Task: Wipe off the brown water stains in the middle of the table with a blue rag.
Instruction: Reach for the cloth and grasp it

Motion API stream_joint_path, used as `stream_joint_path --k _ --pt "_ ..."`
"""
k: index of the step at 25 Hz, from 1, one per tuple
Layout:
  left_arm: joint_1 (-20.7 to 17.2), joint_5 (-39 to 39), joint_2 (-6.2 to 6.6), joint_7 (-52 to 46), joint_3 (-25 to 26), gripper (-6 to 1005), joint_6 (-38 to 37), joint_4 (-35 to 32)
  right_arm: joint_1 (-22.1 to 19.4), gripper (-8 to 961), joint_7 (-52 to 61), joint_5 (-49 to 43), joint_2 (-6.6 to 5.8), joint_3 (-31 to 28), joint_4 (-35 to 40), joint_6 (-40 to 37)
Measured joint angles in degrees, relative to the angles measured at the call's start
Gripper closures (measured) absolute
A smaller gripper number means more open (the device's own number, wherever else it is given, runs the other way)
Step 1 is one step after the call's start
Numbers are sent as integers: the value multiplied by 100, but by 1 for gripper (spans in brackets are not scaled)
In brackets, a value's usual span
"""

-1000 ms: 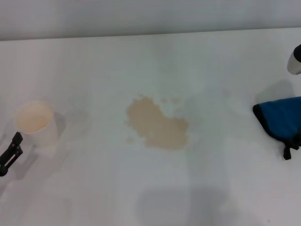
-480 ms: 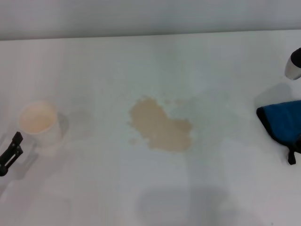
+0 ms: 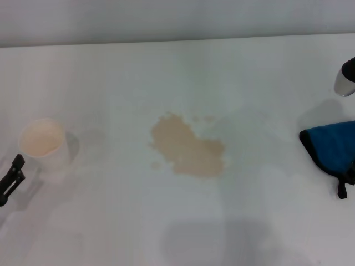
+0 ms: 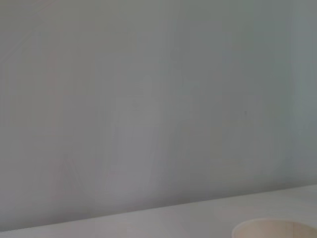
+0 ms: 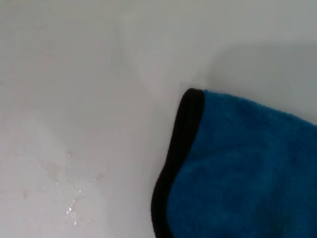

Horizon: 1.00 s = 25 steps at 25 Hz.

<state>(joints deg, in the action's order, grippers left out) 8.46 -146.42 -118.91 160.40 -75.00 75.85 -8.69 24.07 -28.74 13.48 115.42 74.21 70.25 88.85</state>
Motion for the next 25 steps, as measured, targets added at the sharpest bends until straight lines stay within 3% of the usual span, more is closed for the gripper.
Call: stream_joint_path --k 25 --pt "50 0 0 0 3 112 0 -34 28 514 -94 -18 -37 -192 270 151"
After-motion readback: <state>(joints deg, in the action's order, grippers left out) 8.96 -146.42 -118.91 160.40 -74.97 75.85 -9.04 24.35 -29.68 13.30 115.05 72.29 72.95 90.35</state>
